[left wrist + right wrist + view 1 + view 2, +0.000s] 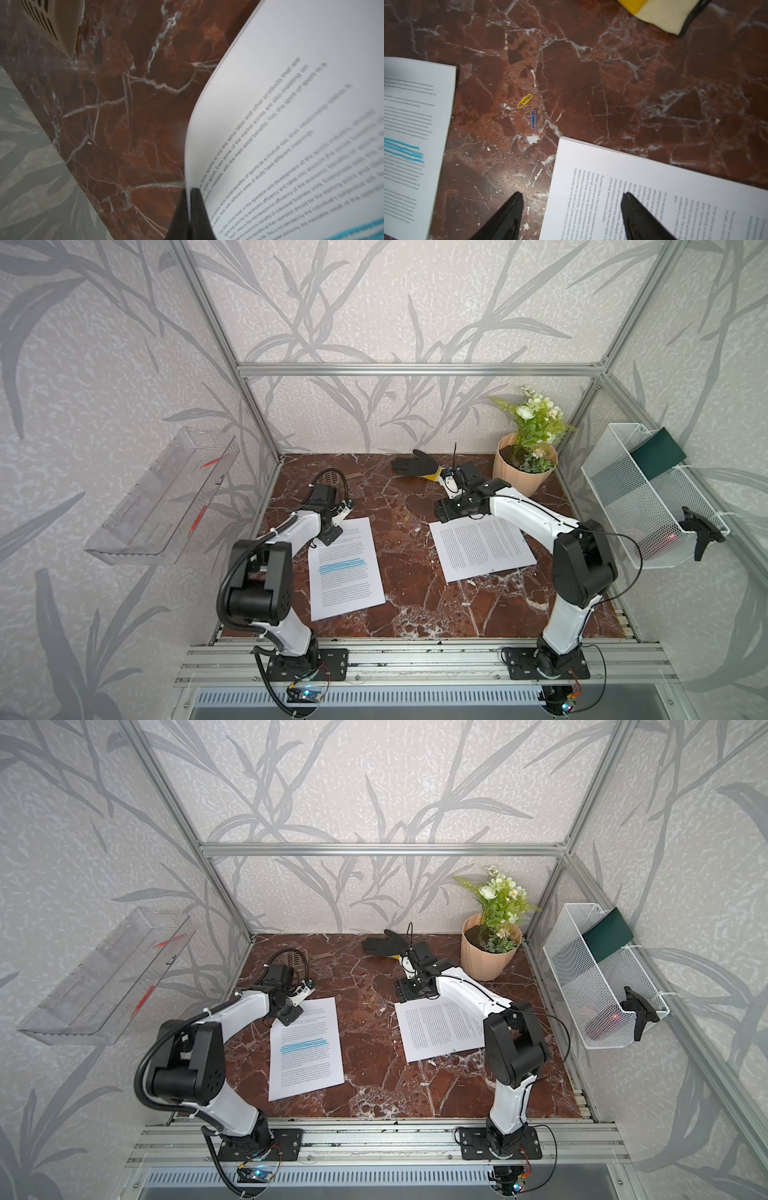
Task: Unclip the paperclips from the documents
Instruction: Place the document at the center of the board.
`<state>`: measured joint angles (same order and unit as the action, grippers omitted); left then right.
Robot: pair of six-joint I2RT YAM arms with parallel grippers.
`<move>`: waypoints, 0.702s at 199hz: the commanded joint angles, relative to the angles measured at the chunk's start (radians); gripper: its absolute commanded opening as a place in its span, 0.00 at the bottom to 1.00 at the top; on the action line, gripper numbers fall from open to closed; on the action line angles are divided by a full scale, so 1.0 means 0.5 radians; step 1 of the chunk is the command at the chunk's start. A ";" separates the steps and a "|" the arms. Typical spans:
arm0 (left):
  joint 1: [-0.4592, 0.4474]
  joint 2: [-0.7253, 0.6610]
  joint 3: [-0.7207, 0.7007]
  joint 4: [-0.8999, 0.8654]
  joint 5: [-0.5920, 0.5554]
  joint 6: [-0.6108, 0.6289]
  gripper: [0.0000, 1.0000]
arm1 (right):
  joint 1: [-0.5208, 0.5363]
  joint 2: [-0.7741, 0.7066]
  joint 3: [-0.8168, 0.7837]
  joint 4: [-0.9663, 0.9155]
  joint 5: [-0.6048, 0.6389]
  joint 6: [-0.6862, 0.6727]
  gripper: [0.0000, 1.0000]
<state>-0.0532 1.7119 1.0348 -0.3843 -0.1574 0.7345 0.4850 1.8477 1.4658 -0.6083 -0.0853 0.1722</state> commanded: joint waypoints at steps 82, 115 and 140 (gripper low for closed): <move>0.045 0.377 0.464 0.622 -0.762 0.229 0.68 | -0.103 0.080 0.291 -0.852 0.342 0.490 0.79; 0.004 0.288 0.593 0.663 -1.065 0.176 0.90 | -0.144 0.003 0.256 -1.010 0.477 0.606 0.81; -0.132 0.233 1.160 -0.186 -0.791 -0.583 0.96 | -0.217 -0.195 0.034 -0.914 0.502 0.771 0.81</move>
<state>-0.0536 1.8942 1.3678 -0.1825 -0.5995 0.7647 0.4019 1.8557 1.5623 -1.0241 0.1184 0.4496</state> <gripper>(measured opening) 0.952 0.813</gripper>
